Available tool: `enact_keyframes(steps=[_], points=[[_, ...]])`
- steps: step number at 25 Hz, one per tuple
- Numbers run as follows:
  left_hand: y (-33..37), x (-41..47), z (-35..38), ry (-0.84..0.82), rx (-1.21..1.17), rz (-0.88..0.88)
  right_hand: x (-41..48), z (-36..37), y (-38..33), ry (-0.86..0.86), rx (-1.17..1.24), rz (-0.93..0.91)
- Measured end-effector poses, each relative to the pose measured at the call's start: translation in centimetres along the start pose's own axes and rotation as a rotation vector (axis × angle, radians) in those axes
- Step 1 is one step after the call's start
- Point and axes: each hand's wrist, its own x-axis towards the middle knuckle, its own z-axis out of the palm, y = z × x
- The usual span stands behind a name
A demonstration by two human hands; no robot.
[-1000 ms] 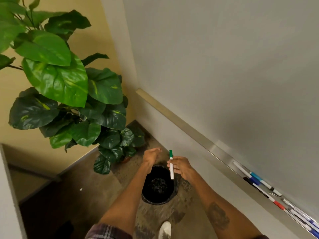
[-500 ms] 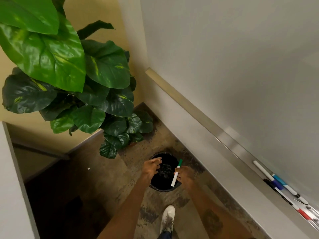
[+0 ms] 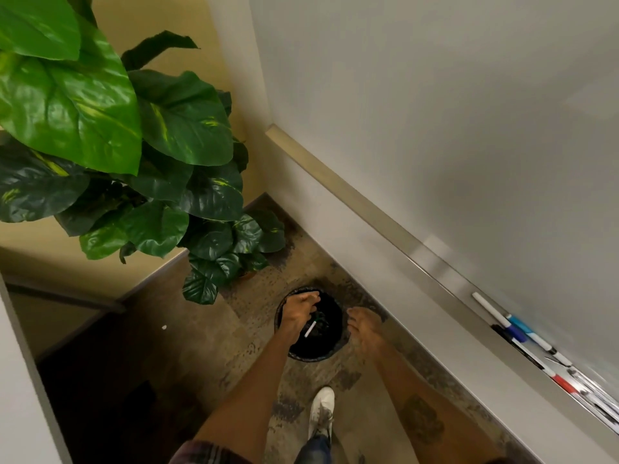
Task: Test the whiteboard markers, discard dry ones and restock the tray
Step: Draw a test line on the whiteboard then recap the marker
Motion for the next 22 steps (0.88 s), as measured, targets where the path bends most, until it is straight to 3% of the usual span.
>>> enact_keyframes(steps=[7, 14, 19, 22], points=[[2.9, -1.5, 9.3, -0.144, 0.090, 0.127, -3.4, -7.3, -4.4, 0.070, 0.166, -0.285], [5.3, -4.9, 20.1, -0.271, 0.190, 0.244, -4.7, -19.2, -5.7, 0.319, 0.303, -0.506], [5.6, -5.2, 26.2, -0.385, 0.205, 0.295, -5.0, -27.0, -4.3, 0.606, 0.413, -0.444], [5.6, -4.3, 29.2, -0.391, 0.290, 0.339, -4.4, -29.7, -3.8, 0.612, 0.368, -0.376]])
